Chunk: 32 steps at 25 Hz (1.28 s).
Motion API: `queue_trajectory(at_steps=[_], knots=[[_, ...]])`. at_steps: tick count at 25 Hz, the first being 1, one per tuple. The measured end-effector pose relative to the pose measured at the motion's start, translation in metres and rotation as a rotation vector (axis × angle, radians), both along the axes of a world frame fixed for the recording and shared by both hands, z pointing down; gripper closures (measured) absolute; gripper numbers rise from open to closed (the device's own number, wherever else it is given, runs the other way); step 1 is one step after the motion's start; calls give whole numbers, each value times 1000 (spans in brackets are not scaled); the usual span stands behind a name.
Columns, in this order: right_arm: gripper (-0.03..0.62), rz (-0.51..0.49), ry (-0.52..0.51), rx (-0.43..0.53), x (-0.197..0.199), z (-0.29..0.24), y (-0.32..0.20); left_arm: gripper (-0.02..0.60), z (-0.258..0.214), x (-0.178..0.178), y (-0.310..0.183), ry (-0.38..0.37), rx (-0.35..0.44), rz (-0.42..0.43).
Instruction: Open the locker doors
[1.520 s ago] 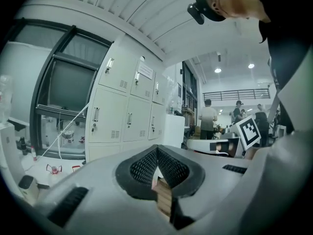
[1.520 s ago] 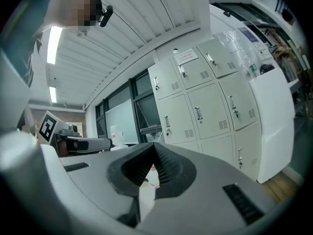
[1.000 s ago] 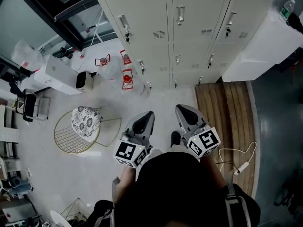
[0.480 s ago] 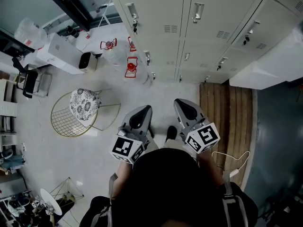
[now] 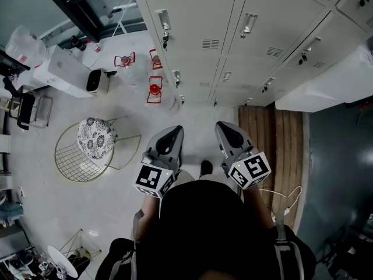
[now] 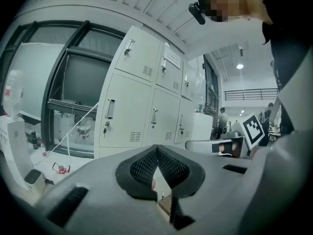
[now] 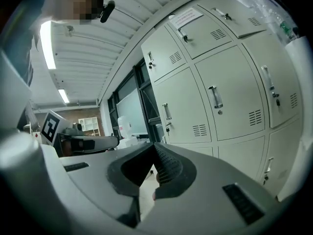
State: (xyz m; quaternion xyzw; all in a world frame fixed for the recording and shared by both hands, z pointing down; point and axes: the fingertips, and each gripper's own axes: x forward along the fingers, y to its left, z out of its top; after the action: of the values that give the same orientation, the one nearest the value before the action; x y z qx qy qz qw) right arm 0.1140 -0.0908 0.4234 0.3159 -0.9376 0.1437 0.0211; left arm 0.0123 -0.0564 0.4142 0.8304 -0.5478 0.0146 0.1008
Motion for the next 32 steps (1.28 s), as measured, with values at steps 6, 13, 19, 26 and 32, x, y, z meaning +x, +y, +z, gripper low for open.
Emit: queue_trajectory(at_steps=[6,13,19,26,32], knots=[[589,43,29,47,-40,-18,-35,566,-12,-36,-44,1,39,65],[589,72,59,85,-87,-31,-66,566,-18,-73,-85,27,60,133],[589,103,85,86,-124,-32,-89,566,-15,-104,-104,15,45,179],[589,154,86,40,-158,-24,-112,566,-14,-142,-119,27,52,204],[589,169,108,42,-183,-19,-130,566,-12,-169,-125,44,67,197]])
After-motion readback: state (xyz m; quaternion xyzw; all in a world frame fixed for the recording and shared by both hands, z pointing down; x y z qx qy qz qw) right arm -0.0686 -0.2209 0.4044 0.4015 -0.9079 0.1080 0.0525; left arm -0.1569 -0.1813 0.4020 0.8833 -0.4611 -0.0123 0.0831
